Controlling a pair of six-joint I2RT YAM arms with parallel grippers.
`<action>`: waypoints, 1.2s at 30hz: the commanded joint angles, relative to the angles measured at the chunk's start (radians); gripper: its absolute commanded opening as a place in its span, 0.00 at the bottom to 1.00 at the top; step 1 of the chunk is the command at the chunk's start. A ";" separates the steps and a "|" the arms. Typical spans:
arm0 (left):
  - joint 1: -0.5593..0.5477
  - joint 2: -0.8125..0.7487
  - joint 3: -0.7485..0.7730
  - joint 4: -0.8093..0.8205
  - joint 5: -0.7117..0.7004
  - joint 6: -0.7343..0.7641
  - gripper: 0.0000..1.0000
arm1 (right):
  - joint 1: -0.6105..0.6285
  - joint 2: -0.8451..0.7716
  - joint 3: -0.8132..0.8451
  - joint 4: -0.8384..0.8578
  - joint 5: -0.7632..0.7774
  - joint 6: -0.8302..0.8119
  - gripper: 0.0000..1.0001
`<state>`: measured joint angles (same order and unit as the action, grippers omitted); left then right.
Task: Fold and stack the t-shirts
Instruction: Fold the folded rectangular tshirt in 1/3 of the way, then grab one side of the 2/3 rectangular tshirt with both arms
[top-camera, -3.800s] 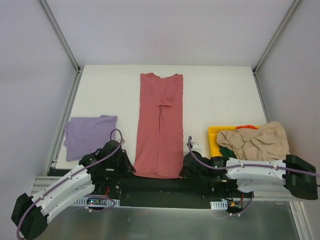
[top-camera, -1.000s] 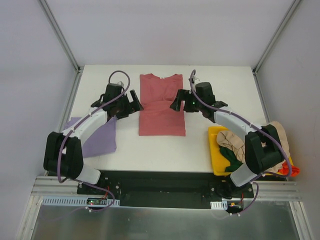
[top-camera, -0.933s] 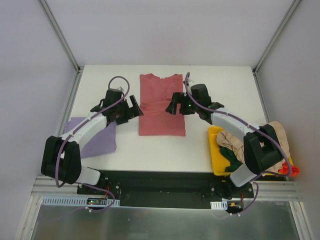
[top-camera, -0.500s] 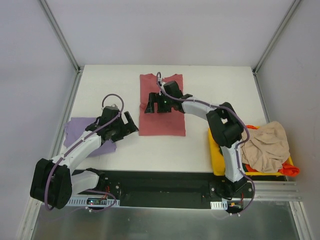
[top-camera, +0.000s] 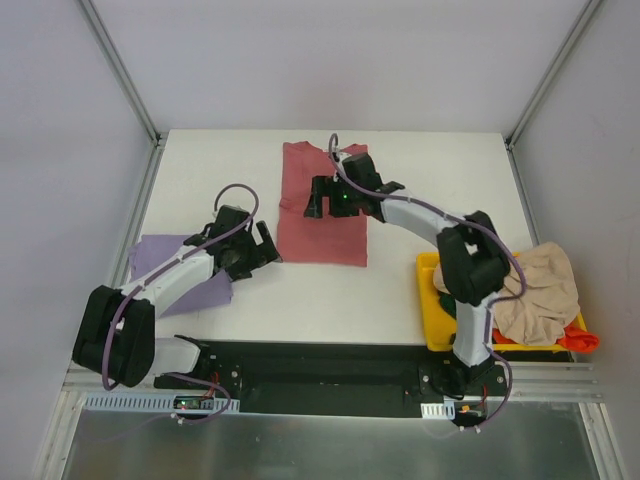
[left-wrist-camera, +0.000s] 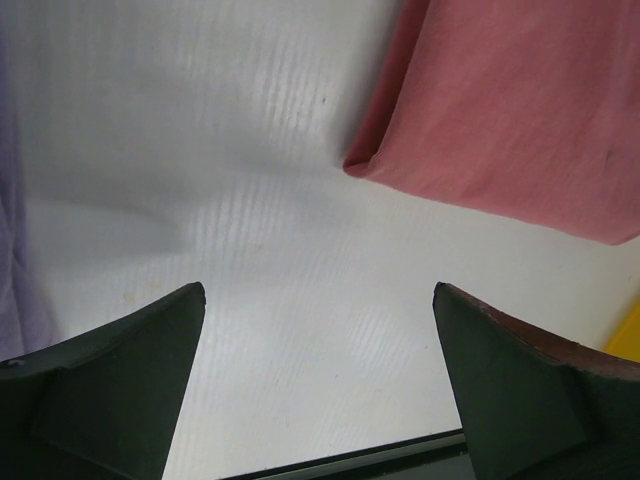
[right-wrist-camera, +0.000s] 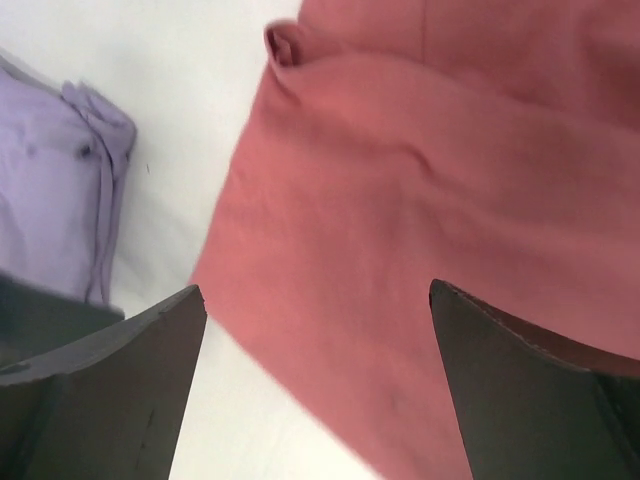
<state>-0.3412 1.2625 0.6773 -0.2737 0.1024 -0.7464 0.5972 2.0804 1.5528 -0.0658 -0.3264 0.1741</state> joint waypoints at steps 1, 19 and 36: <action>-0.015 0.090 0.116 0.021 0.010 0.007 0.93 | -0.002 -0.385 -0.207 -0.037 0.174 -0.102 0.96; -0.015 0.362 0.208 0.065 0.011 -0.007 0.43 | -0.129 -0.737 -0.665 -0.051 0.382 0.065 0.96; -0.016 0.394 0.182 0.126 0.017 0.059 0.00 | -0.117 -0.652 -0.774 0.041 0.159 0.148 0.97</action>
<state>-0.3481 1.6714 0.8986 -0.1696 0.1493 -0.7246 0.4675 1.3804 0.7864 -0.0811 -0.1085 0.2951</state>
